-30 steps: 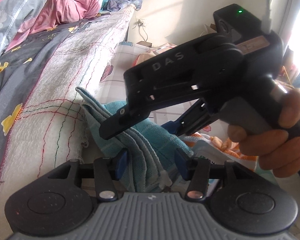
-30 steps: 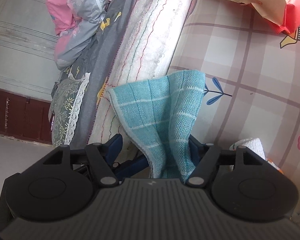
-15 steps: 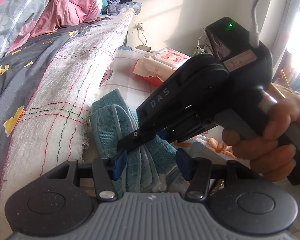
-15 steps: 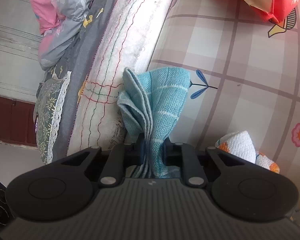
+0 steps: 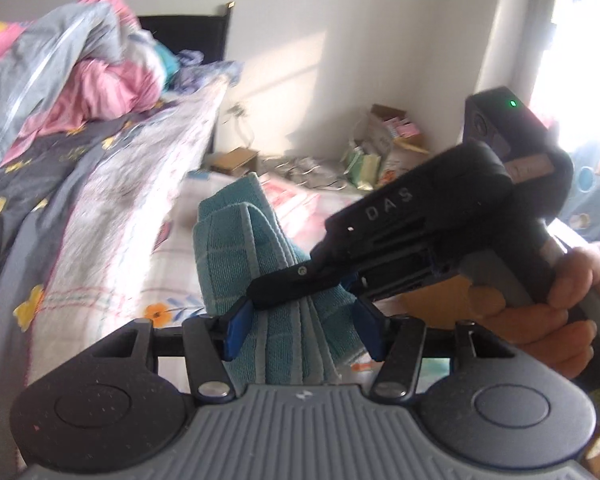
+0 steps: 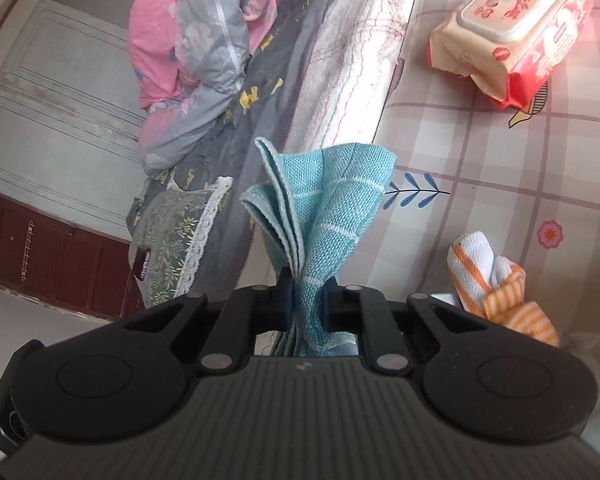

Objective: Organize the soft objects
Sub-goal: 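Carry the blue towel with the right gripper into the cardboard box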

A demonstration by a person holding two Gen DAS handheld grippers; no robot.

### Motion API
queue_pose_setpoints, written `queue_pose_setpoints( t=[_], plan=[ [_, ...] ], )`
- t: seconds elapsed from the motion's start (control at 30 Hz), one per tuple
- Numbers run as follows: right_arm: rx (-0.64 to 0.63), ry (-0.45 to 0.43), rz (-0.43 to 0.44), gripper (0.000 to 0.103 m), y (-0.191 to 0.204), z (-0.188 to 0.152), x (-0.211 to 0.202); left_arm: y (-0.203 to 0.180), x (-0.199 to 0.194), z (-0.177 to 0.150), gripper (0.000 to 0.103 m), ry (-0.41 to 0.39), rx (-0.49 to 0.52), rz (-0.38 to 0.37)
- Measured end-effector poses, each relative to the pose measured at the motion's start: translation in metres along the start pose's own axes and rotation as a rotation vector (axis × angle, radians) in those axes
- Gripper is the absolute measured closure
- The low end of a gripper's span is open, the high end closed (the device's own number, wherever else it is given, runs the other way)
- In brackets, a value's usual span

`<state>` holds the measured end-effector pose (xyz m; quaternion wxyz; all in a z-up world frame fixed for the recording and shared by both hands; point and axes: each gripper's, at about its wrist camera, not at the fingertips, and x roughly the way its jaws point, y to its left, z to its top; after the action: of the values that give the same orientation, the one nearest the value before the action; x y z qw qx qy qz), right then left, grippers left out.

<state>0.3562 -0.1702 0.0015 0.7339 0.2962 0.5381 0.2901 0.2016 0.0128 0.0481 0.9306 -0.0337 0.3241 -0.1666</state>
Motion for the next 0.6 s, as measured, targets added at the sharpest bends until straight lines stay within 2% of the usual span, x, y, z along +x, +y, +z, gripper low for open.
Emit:
queue_pose_setpoints(
  t=[0.17,0.23,0.3,0.33,0.43,0.5,0.6],
  plan=[
    [0.01,-0.132,0.001,0.091,-0.009,-0.046,-0.094,-0.064,-0.011,0.004,0.04,-0.011,0.065,-0.147],
    [0.026,-0.19,-0.015,0.091,-0.021,-0.066,-0.135,-0.092,-0.012,0.002,0.034,-0.014,0.103,-0.189],
    [0.047,-0.253,-0.05,0.091,-0.037,-0.087,-0.179,-0.115,-0.011,-0.002,0.023,-0.02,0.141,-0.21],
    [0.055,-0.283,-0.074,0.091,-0.046,-0.099,-0.2,-0.123,-0.011,-0.004,0.022,-0.021,0.154,-0.216],
    [0.089,-0.361,-0.184,0.091,-0.075,-0.131,-0.257,-0.145,-0.01,-0.014,0.021,-0.018,0.193,-0.221],
    [0.099,-0.391,-0.312,0.091,-0.094,-0.149,-0.286,-0.153,-0.007,-0.019,0.021,-0.012,0.207,-0.216],
    [0.112,-0.38,-0.502,0.091,-0.124,-0.169,-0.306,-0.159,-0.005,-0.026,0.021,0.003,0.213,-0.204]
  ],
)
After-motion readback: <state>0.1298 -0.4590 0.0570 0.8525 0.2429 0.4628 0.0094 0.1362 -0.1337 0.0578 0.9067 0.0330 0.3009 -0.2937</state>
